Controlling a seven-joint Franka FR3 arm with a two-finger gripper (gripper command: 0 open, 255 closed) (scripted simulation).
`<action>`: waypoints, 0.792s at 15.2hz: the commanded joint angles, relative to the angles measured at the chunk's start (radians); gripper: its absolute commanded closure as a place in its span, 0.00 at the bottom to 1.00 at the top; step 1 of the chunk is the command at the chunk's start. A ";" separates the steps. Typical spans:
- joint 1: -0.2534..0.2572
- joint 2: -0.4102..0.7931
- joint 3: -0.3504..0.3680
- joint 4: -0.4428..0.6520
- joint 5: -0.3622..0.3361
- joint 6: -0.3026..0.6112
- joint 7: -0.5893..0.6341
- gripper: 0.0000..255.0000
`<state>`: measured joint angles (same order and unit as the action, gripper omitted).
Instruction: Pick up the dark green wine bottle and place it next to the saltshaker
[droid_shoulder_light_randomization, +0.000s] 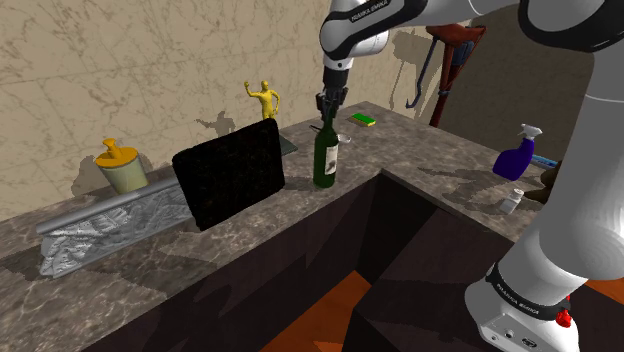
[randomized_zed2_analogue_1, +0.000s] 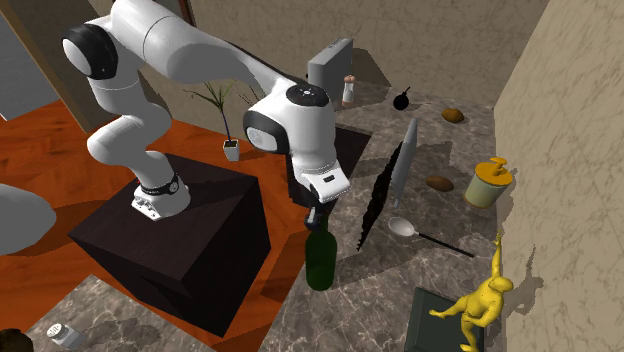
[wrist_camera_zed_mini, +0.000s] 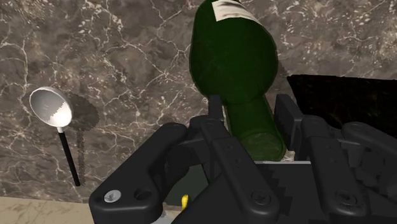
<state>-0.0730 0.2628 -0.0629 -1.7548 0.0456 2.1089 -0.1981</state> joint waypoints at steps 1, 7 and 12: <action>0.001 -0.008 0.000 0.016 -0.001 -0.024 0.002 1.00; 0.001 -0.026 -0.001 0.073 -0.004 -0.099 0.005 1.00; 0.001 -0.035 -0.001 0.128 -0.005 -0.163 0.007 1.00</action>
<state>-0.0715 0.2281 -0.0636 -1.6397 0.0401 1.9594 -0.1898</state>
